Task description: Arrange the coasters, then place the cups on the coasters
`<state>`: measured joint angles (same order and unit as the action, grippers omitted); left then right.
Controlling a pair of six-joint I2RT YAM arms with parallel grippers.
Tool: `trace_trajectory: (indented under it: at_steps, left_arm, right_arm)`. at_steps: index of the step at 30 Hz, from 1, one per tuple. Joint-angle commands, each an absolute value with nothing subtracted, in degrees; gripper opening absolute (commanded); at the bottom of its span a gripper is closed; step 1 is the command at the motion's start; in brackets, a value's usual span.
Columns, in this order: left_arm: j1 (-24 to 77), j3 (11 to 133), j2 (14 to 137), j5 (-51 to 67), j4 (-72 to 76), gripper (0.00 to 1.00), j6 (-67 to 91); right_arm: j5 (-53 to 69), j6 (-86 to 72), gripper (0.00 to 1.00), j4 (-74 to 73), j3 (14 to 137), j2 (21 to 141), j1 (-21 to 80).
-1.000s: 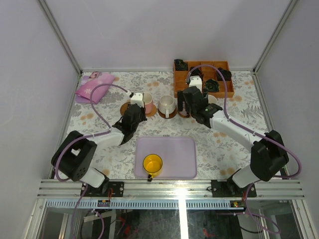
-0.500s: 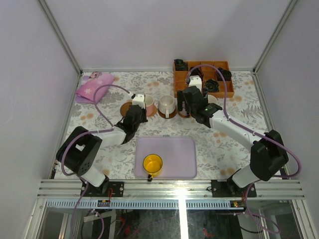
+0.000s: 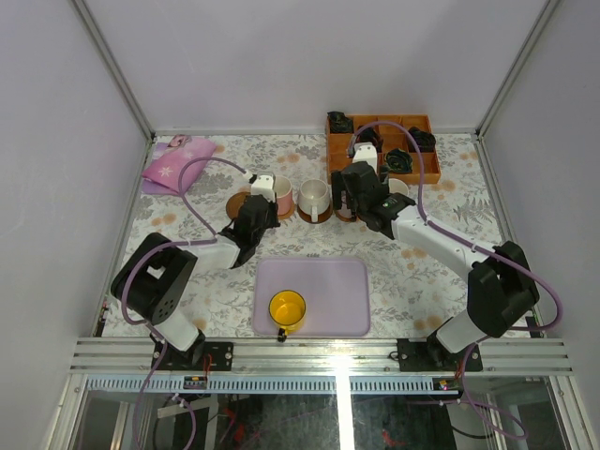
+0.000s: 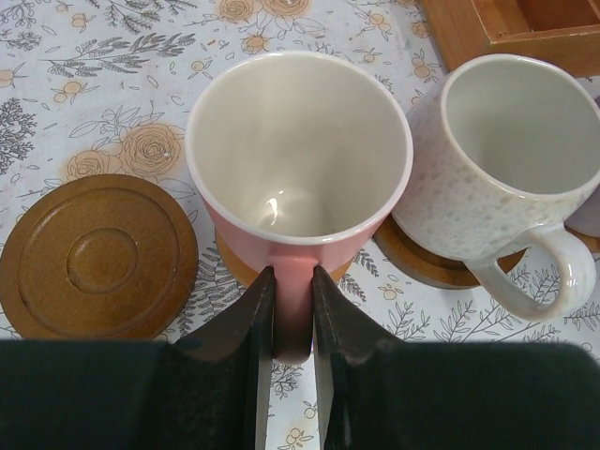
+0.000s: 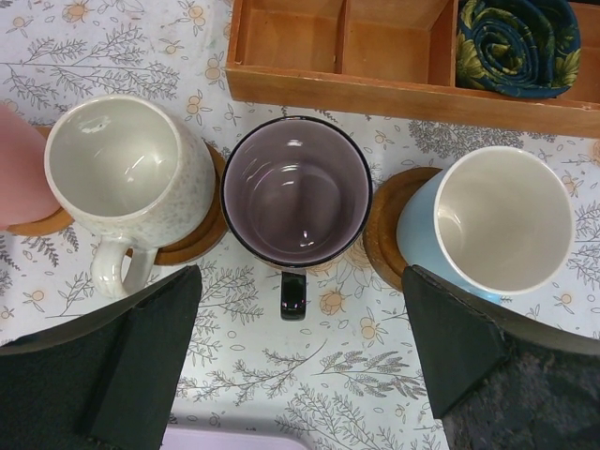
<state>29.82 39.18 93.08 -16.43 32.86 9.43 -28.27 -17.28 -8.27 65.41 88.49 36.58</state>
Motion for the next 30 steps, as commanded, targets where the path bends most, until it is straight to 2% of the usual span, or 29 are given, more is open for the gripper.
trace_trajectory:
  at_steps: [1,6,16,19,30]
  left_arm:
    - [29.5,41.8,93.2,-17.2,40.8,0.00,9.4]
    - [29.5,41.9,93.0,-18.2,38.7,0.05,9.3]
    - [29.4,41.2,91.7,-20.8,34.7,0.37,10.3]
    - [29.4,41.0,91.6,-20.8,34.1,0.43,10.8]
    - [29.5,38.6,85.8,-18.8,29.7,0.50,12.3]
  right_arm:
    - [-27.5,-16.6,0.95,-6.9,68.2,89.0,36.1]
    - [-27.5,-16.8,0.95,-6.9,68.4,89.4,36.0]
    - [-25.5,-17.0,0.96,-7.6,69.1,90.4,36.0]
    - [-25.5,-17.1,0.96,-8.0,69.6,90.8,36.0]
    - [-25.3,-17.8,0.96,-8.6,70.1,90.7,36.0]
